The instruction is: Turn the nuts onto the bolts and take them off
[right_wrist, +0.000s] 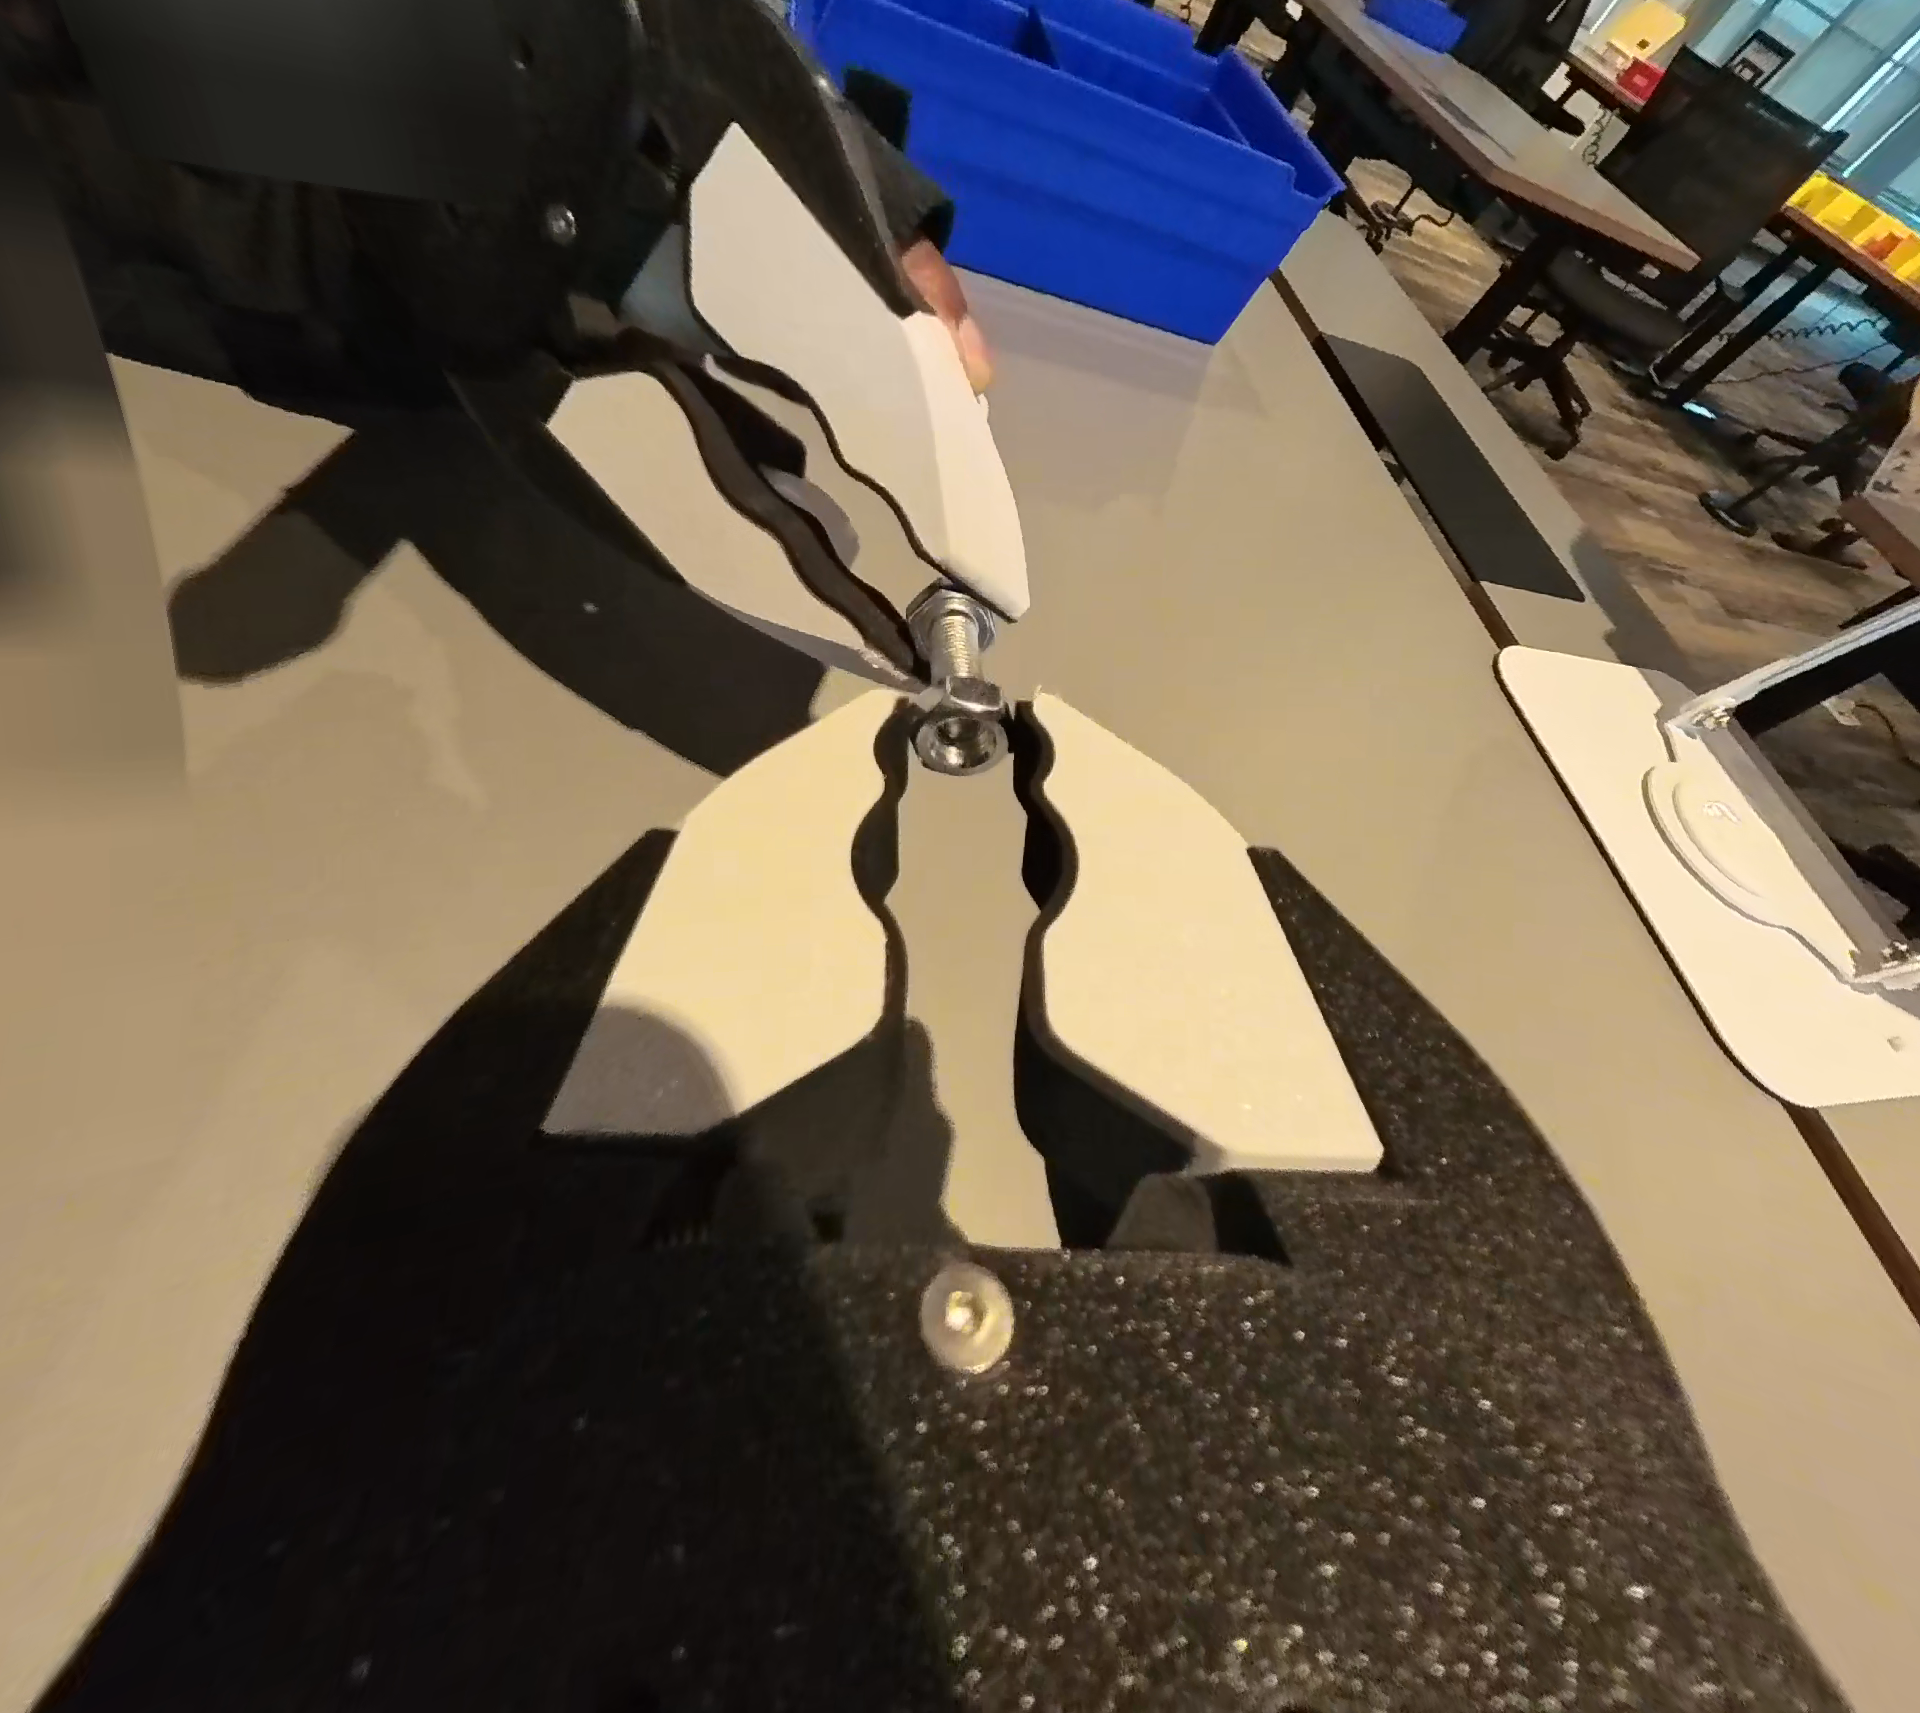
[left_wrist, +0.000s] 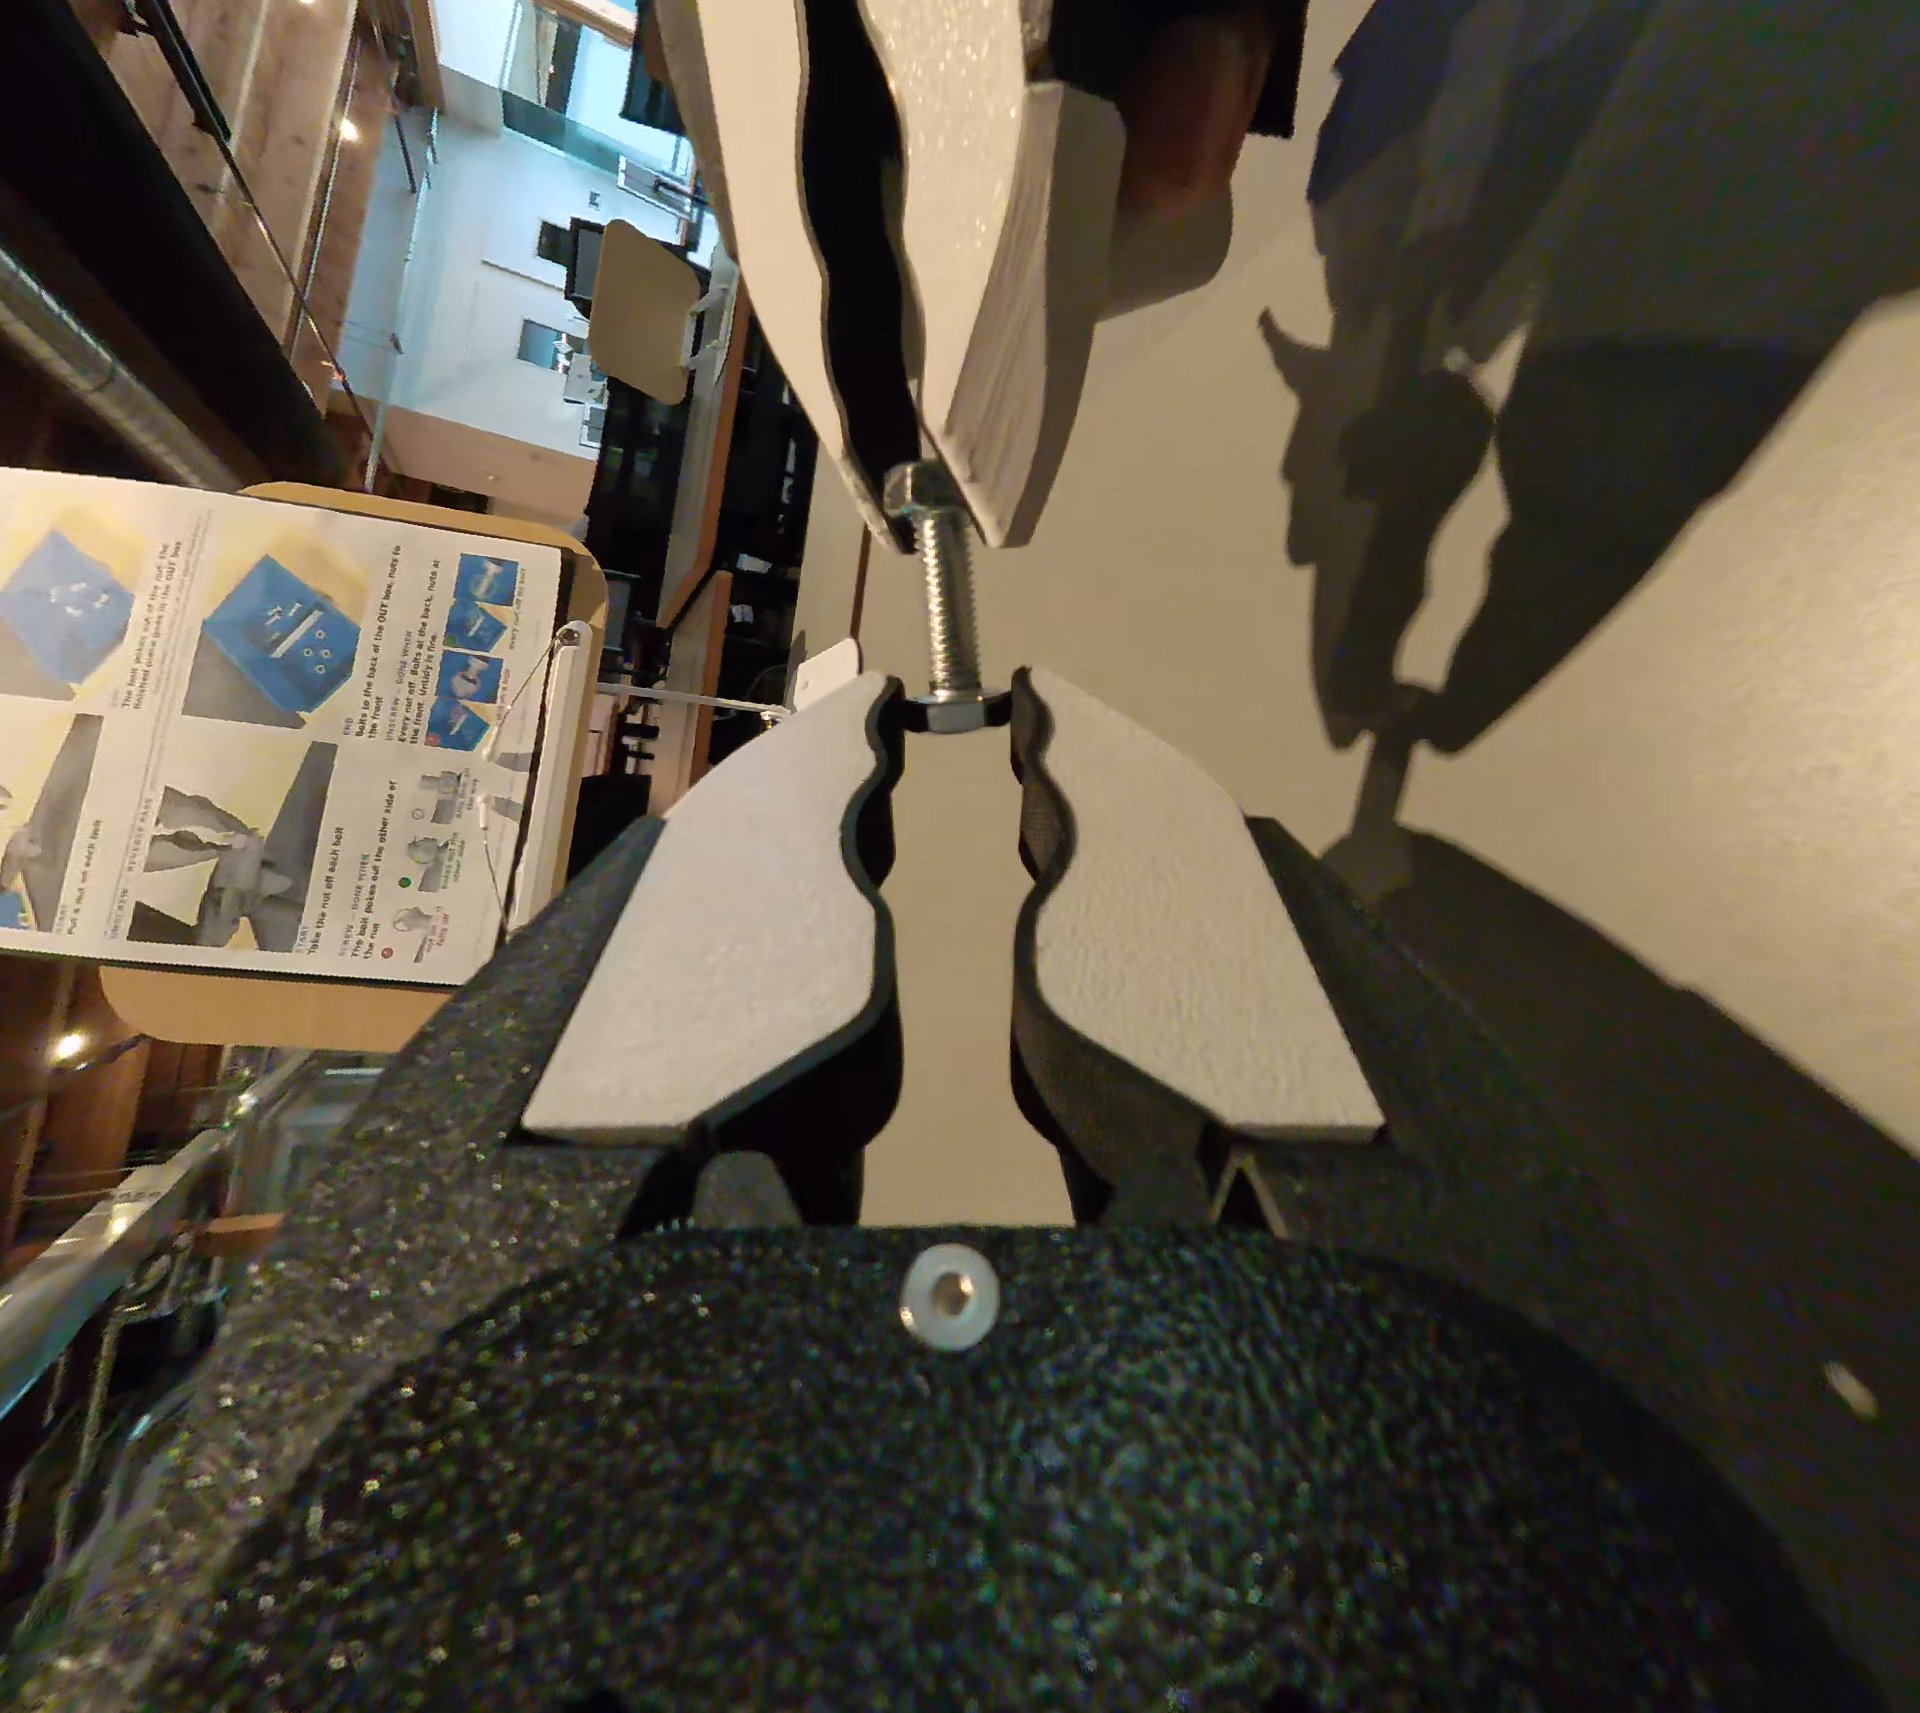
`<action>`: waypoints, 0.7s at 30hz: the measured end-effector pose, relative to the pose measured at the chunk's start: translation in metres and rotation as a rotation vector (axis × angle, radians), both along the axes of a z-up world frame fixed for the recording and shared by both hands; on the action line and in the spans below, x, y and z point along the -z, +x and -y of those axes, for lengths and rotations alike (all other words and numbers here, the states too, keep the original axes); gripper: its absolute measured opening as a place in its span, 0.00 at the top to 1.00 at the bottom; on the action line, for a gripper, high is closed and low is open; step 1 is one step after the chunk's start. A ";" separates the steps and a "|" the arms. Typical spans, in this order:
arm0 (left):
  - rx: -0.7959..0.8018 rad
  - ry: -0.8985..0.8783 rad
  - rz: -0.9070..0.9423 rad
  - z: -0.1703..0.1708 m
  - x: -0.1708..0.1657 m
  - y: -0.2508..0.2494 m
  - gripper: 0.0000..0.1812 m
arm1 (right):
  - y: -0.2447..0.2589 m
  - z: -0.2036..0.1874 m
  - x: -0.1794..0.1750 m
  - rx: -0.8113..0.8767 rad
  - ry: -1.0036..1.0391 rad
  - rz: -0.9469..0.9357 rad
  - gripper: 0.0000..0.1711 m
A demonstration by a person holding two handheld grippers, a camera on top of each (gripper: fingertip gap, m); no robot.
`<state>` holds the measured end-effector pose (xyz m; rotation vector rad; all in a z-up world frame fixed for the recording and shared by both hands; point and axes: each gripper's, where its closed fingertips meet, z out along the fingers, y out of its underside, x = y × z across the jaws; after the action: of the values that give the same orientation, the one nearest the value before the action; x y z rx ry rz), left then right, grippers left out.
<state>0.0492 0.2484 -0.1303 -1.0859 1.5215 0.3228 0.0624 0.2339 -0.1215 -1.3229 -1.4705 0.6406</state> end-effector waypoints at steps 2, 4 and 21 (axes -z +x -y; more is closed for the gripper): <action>-0.007 0.010 -0.008 -0.001 0.000 0.000 0.89 | 0.000 -0.001 0.001 0.006 -0.014 0.002 0.89; -0.014 0.020 -0.014 -0.001 0.000 -0.001 0.89 | -0.001 0.000 0.001 0.009 -0.030 0.000 0.89; -0.097 0.103 -0.033 -0.009 -0.005 -0.010 0.89 | -0.010 -0.005 -0.006 0.111 -0.455 -0.153 0.89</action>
<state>0.0390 0.2572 -0.1249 -1.0790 1.4680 0.4827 0.0526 0.2393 -0.1153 -1.6464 -1.1567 1.0203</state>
